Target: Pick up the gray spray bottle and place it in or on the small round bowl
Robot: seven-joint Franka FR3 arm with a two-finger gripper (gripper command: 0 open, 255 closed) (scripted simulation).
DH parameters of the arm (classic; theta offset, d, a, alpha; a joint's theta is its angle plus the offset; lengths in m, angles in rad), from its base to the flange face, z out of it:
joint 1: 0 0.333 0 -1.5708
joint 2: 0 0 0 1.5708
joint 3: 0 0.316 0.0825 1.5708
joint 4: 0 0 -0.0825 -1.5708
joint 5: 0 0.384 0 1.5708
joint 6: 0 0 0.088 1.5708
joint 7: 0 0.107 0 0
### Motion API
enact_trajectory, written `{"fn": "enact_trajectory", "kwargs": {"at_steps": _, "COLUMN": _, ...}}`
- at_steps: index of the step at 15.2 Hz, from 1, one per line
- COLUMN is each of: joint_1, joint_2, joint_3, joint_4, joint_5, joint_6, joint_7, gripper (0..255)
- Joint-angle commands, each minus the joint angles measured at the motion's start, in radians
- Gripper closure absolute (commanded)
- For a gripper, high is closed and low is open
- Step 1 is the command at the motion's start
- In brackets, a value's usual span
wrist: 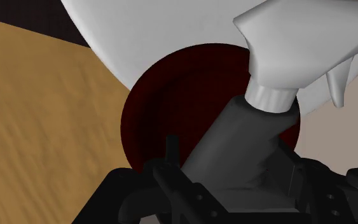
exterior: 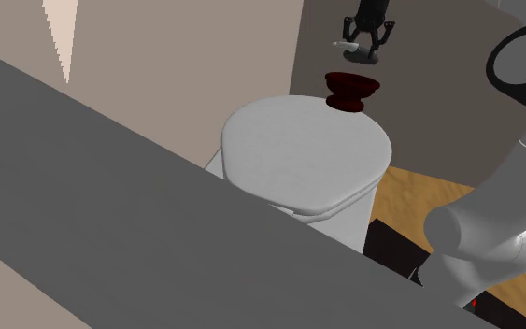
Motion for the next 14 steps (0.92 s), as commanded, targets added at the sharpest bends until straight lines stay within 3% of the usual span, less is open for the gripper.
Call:
{"fn": "enact_trajectory", "kwargs": {"at_steps": 1, "joint_1": -0.011, "joint_2": -0.010, "joint_3": -0.009, "joint_4": -0.039, "joint_5": 0.006, "joint_6": 0.032, "joint_7": -0.018, "gripper": 255}}
{"fn": "enact_trajectory", "kwargs": {"at_steps": 12, "joint_1": -0.031, "joint_2": -0.109, "joint_3": -0.029, "joint_4": -0.311, "joint_5": 0.050, "joint_6": 0.215, "joint_7": -0.040, "gripper": 255}}
{"fn": "enact_trajectory", "kwargs": {"at_steps": 14, "joint_1": -0.031, "joint_2": -0.111, "joint_3": -0.029, "joint_4": -0.316, "joint_5": 0.051, "joint_6": 0.218, "joint_7": -0.040, "gripper": 255}}
